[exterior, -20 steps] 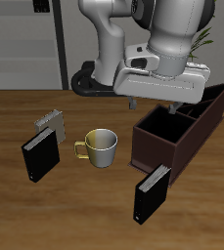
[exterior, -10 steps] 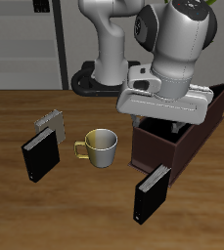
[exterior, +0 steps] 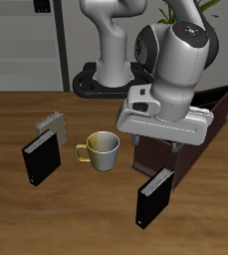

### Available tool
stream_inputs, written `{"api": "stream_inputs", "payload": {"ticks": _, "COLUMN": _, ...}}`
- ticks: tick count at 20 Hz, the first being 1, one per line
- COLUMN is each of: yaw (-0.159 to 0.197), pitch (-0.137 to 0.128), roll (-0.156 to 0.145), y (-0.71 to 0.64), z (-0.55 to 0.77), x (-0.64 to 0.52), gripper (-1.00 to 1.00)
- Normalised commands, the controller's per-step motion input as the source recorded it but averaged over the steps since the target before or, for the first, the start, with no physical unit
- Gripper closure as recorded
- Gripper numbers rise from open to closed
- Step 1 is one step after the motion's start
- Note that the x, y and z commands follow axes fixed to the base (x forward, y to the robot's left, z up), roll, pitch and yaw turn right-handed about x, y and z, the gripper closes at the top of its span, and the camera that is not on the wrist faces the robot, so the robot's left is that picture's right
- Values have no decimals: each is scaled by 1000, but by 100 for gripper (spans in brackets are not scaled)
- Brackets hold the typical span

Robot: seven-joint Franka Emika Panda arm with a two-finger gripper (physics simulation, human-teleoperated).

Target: Place the left black book into the left desk caddy's left compartment

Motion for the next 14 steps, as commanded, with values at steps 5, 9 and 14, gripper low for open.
{"api": "stream_inputs", "payload": {"ticks": 5, "yaw": -10, "pitch": 22, "roll": 13, "y": 44, "z": -298, "x": 73, "gripper": -100}}
{"api": "stream_inputs", "payload": {"ticks": 9, "yaw": -26, "pitch": 37, "roll": 32, "y": -8, "z": -368, "x": 103, "gripper": -100}}
{"api": "stream_inputs", "payload": {"ticks": 14, "yaw": -16, "pitch": 26, "roll": 5, "y": -18, "z": -297, "x": 76, "gripper": -100}}
